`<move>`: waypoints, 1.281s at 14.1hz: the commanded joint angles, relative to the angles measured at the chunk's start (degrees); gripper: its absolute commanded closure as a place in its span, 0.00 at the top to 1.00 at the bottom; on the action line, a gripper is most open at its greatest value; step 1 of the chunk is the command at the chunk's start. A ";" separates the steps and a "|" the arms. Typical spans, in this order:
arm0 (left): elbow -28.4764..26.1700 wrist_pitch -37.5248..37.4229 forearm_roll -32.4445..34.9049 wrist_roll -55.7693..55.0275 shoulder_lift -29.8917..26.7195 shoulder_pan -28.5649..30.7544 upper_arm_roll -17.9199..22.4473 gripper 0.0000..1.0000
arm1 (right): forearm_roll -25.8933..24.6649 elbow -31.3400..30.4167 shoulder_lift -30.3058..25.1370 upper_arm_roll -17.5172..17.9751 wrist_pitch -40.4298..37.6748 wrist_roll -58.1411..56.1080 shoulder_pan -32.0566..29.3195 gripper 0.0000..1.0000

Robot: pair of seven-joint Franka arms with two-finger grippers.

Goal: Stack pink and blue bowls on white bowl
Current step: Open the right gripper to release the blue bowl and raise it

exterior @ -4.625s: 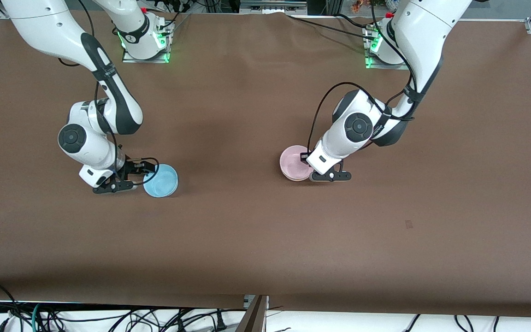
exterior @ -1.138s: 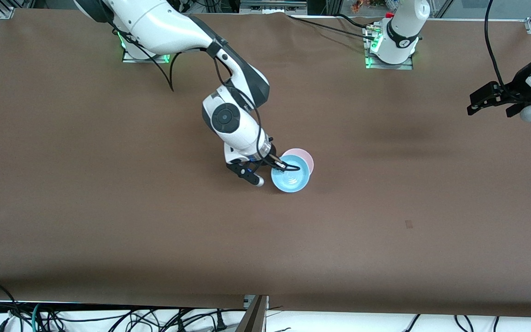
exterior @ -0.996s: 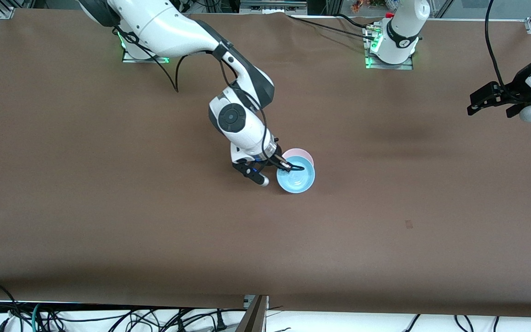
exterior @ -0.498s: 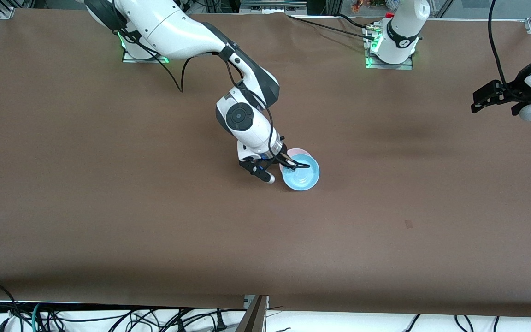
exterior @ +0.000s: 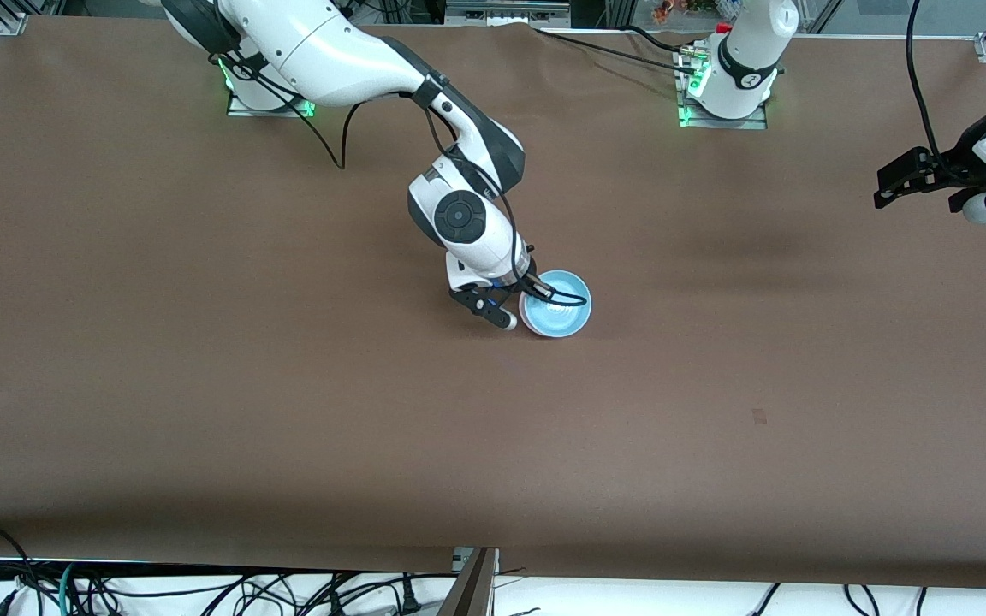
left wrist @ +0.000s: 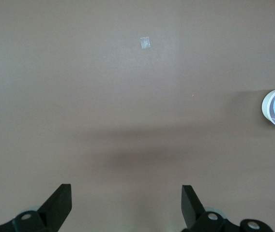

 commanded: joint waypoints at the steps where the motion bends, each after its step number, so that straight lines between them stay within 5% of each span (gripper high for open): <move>1: 1.58 -1.27 1.36 1.15 0.57 -0.57 0.36 1.00 | 0.96 0.09 -0.54 0.17 -1.62 -0.54 0.15 0.00; 13: 1.58 -1.27 1.36 1.24 0.66 -0.57 0.36 1.00 | 0.96 0.09 -0.02 -0.10 1.27 0.59 -0.65 0.00; 14: 1.58 -1.27 1.36 1.24 0.66 -0.57 0.36 1.00 | 1.05 0.09 0.07 -0.01 2.68 0.68 -0.65 0.20; 16: 1.58 -1.27 1.36 1.24 0.66 -0.57 0.36 1.00 | 0.96 0.09 0.25 -0.10 3.74 1.21 -0.30 1.00; 18: 1.58 -1.27 1.36 1.24 0.66 -0.57 0.36 1.00 | 0.70 0.35 -0.19 -0.10 3.66 4.62 -0.29 1.00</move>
